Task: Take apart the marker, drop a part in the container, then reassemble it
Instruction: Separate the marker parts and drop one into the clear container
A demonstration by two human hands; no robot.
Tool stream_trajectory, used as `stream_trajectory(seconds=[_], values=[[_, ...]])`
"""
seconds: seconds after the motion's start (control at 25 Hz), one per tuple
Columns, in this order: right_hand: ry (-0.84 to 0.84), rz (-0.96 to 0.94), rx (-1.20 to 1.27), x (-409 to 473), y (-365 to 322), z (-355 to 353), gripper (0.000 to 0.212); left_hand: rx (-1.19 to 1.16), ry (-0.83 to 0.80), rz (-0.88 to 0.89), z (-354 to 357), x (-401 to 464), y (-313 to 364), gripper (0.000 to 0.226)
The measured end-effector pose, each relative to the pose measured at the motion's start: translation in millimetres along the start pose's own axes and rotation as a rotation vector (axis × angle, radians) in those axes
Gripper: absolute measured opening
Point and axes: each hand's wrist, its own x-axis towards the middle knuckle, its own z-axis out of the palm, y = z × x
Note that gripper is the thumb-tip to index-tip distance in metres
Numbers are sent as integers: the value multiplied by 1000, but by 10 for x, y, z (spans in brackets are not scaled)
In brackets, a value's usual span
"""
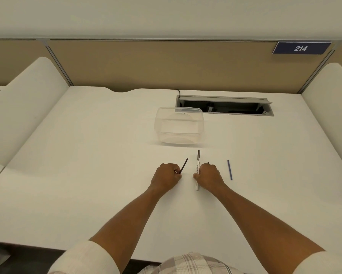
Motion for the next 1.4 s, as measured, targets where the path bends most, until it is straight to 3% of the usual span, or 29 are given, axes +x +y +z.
stream_trajectory(seconds=[0.24, 1.16, 1.4], values=[[2, 50, -17, 55, -47, 16, 33, 8, 3, -16, -63, 72, -8, 6], [-49, 73, 5, -36, -37, 1, 35, 28, 10, -9, -61, 55, -16, 5], [98, 24, 49, -146, -109, -121, 32, 55, 27, -12, -73, -38, -40, 7]])
